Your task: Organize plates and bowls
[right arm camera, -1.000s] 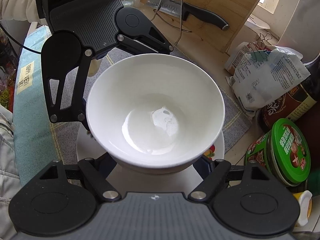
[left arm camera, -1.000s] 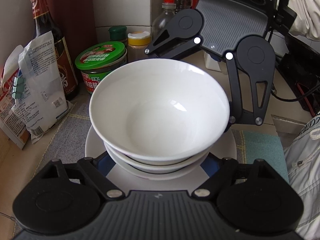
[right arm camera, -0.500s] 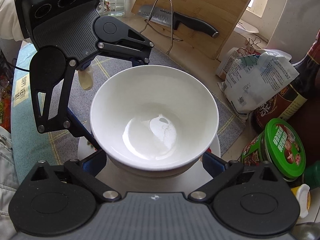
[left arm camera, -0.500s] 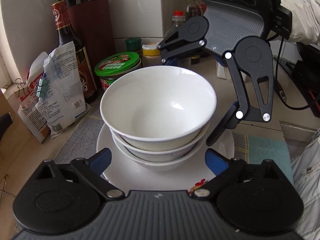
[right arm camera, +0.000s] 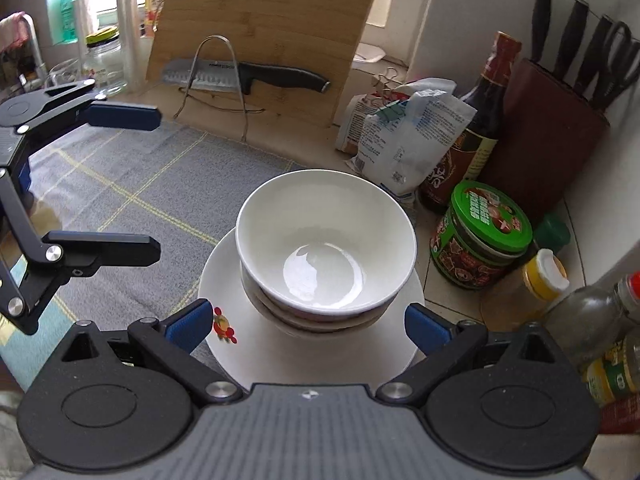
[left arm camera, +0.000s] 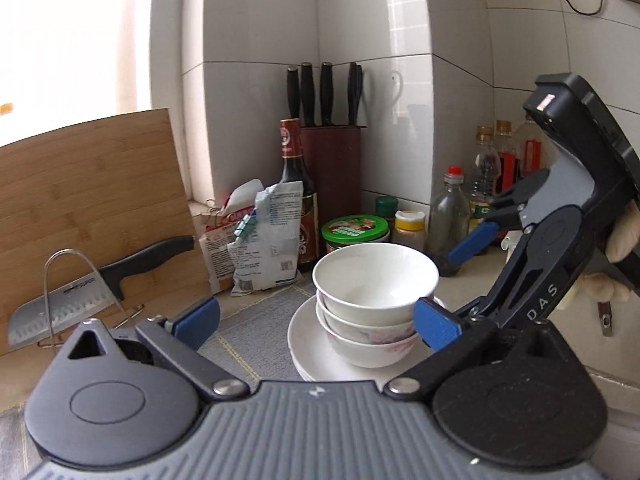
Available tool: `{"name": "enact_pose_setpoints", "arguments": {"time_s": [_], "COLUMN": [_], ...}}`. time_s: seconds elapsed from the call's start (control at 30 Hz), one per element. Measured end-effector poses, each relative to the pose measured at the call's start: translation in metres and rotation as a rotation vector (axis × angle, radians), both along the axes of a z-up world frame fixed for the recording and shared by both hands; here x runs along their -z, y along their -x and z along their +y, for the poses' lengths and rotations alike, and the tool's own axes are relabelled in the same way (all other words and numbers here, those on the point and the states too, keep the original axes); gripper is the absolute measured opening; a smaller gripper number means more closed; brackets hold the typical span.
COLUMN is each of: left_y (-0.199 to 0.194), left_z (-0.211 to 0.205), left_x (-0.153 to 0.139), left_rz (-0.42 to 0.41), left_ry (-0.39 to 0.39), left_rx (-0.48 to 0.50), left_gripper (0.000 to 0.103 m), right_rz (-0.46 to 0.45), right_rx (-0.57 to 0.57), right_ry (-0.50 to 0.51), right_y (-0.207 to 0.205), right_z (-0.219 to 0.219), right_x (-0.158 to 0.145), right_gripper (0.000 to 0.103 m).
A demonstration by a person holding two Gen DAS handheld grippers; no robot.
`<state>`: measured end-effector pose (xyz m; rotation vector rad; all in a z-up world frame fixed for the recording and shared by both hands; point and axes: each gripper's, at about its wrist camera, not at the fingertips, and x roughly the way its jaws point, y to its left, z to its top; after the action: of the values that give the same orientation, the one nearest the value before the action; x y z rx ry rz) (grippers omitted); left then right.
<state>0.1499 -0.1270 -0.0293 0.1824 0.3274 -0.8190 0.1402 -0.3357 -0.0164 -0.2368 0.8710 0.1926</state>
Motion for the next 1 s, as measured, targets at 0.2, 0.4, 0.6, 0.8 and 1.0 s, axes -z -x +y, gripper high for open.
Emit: {"name": "enact_pose_setpoints", "arguments": {"time_s": [0.2,0.4,0.6,0.8,1.0], "left_y": [0.014,0.028,0.040,0.046,0.048], "left_z": [0.033,0.044,0.046,0.043,0.042], "left_x": [-0.012,-0.026,-0.036,-0.040,-0.041], "left_rz": [0.166,0.199,0.176,0.165,0.163], "left_ry": [-0.053,-0.094,-0.100,-0.107,-0.105], "left_rx": [-0.167,-0.198,-0.181,-0.172,-0.168], "left_gripper": [0.102,0.102,0.102,0.102,0.102], "right_rz": [-0.031,-0.075,-0.130,-0.161,-0.161], "right_rx": [0.405,0.592,0.655,0.679,0.675], "right_ry": [-0.103,-0.109,-0.138,-0.138,-0.131], "right_y": [0.039,0.082,0.108,0.119,0.121], "right_z": [0.022,0.053,0.067,0.073,0.075], "right_x": [-0.009,-0.016,-0.028,-0.035,-0.036], "right_gripper": [0.103,0.103,0.103,0.103,0.103]}}
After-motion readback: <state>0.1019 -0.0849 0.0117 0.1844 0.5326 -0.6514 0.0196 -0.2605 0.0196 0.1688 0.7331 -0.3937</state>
